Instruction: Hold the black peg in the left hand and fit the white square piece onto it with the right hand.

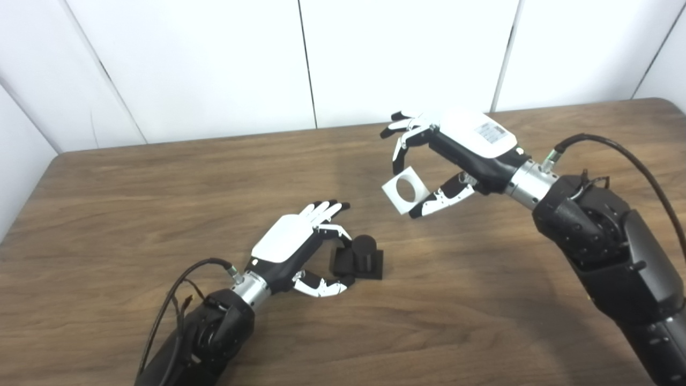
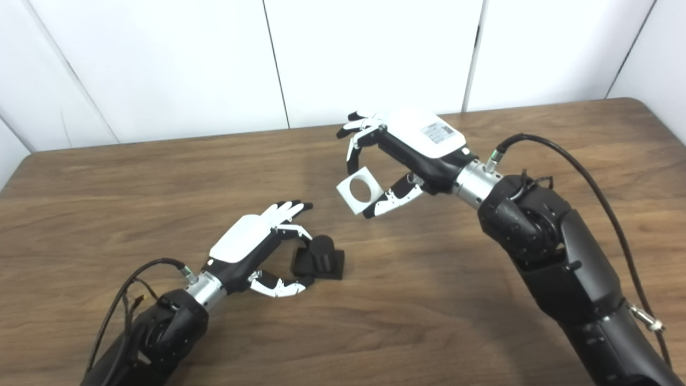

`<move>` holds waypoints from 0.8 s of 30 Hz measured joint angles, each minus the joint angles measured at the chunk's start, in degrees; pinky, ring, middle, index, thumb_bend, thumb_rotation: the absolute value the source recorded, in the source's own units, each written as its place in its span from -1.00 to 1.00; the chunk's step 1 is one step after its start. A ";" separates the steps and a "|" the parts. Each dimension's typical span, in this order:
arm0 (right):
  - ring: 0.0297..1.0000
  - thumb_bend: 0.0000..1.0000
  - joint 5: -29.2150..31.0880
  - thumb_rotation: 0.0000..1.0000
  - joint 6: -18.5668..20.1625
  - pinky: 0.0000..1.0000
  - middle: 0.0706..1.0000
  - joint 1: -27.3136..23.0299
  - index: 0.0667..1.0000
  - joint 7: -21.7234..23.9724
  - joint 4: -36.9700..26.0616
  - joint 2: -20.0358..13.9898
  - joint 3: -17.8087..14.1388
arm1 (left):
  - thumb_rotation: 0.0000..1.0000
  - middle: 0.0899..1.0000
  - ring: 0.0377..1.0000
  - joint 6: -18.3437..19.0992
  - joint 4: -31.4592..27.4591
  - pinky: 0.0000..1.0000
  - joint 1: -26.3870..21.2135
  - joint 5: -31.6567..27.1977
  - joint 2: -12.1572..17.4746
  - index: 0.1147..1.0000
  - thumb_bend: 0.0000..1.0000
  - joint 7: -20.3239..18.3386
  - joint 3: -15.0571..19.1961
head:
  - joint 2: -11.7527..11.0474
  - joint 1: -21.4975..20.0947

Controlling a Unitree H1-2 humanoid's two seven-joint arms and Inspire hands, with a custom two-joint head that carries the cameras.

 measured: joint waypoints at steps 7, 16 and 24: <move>0.83 0.04 0.32 -0.70 1.32 1.00 0.62 2.23 -0.11 2.24 -2.20 0.42 0.07 | -0.52 0.98 1.00 0.23 -0.01 1.00 -0.06 0.05 -0.22 0.05 0.86 -0.20 0.00 | 0.35 0.79; 0.83 0.04 0.34 -0.71 1.41 0.96 0.61 3.98 -0.11 4.20 -2.64 1.88 1.25 | -0.52 0.97 1.00 0.23 -0.01 1.00 -0.11 0.25 -0.35 0.05 0.86 -0.24 0.02 | 0.70 0.97; 0.83 0.04 -0.05 -0.71 1.39 0.92 0.62 4.62 -0.11 4.28 -2.64 3.52 2.12 | -0.50 0.98 1.00 0.26 -0.01 1.00 -0.11 0.35 -0.52 0.05 0.85 -0.25 0.07 | 0.97 1.23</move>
